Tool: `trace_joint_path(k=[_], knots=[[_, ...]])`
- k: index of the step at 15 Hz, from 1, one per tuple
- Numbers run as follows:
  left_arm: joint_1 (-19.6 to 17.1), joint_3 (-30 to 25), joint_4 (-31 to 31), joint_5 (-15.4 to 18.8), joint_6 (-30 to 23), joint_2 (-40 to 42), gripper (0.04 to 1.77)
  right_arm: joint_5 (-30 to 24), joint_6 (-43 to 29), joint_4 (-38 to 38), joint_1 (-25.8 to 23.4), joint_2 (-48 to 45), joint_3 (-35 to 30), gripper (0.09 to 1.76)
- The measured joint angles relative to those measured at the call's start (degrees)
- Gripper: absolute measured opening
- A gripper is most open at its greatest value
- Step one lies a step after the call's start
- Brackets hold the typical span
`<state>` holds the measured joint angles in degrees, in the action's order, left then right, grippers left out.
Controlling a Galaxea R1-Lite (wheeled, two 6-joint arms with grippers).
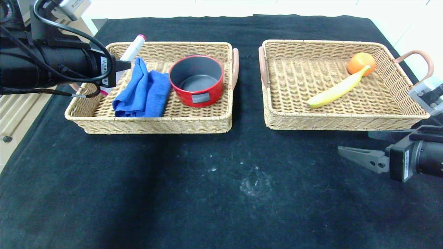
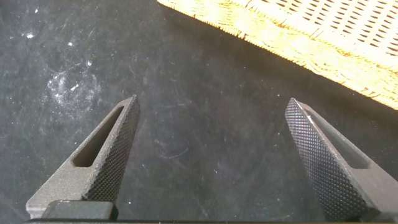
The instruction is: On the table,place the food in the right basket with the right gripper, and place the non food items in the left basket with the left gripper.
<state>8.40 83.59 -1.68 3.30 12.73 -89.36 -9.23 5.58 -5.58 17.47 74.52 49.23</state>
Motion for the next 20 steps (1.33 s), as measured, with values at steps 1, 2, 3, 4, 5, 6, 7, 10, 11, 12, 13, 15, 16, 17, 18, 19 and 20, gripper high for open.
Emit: trace_joint_path(k=[1,2,3,4,5,6,7,10,11,12,13,15,16,17,18,19,20], knots=[[-1.5,0.8,0.1,0.9,-0.4,-1.1,0.26,0.0,0.0,0.0,0.0,0.1,0.0,1.71],[-2.8,1.5,0.2,1.7,-0.9,-2.3,0.26,0.0,0.0,0.0,0.0,0.1,0.0,1.71],[-4.0,2.3,0.3,2.5,-1.7,-3.6,0.26,0.0,-0.1,0.0,0.0,0.2,0.0,1.71],[-5.1,3.0,0.4,3.3,-2.5,-4.7,0.26,0.0,-0.1,0.0,0.0,0.2,0.1,1.71],[-6.0,3.7,0.5,4.1,-2.8,-5.8,0.26,0.0,-0.1,0.0,0.0,0.2,0.1,1.71],[-6.9,4.3,0.6,5.0,-2.9,-6.8,0.26,0.0,-0.1,0.0,0.0,0.2,0.1,1.71],[-7.5,4.7,0.6,5.7,-3.0,-7.4,0.26,0.0,-0.1,0.0,0.0,0.2,0.1,1.71],[-8.6,5.3,2.5,6.3,-3.5,-8.4,0.26,0.0,-0.1,0.0,0.0,0.1,0.1,1.71],[-8.8,5.3,3.3,6.9,-4.1,-8.6,0.26,0.0,-0.1,0.0,0.0,0.1,0.1,1.71],[-9.0,5.1,3.6,7.3,-4.2,-8.6,0.45,0.0,-0.1,0.0,0.0,0.1,0.1,1.71],[-9.2,5.0,3.7,7.7,-4.2,-8.6,0.60,0.0,-0.1,0.0,0.0,0.0,0.1,1.71],[-9.6,4.7,3.6,9.4,-4.2,-8.5,0.85,0.0,-0.2,0.0,0.0,0.0,0.1,1.71],[-9.8,4.6,3.5,9.6,-4.2,-8.5,0.95,0.0,-0.2,0.0,0.0,0.0,0.1,1.71],[-9.9,4.3,3.6,9.6,-4.2,-8.5,1.04,0.0,-0.2,0.0,0.0,0.0,0.1,1.71],[-10.1,3.9,3.6,9.7,-4.2,-8.4,1.13,0.0,-0.2,0.0,0.0,0.0,0.2,1.71],[-10.2,3.6,3.6,9.7,-4.2,-8.3,1.20,0.0,-0.2,0.0,0.0,0.0,0.2,1.71],[-10.3,3.3,3.6,9.6,-4.2,-8.1,1.26,0.0,-0.3,-0.1,0.0,0.0,0.2,1.71]])
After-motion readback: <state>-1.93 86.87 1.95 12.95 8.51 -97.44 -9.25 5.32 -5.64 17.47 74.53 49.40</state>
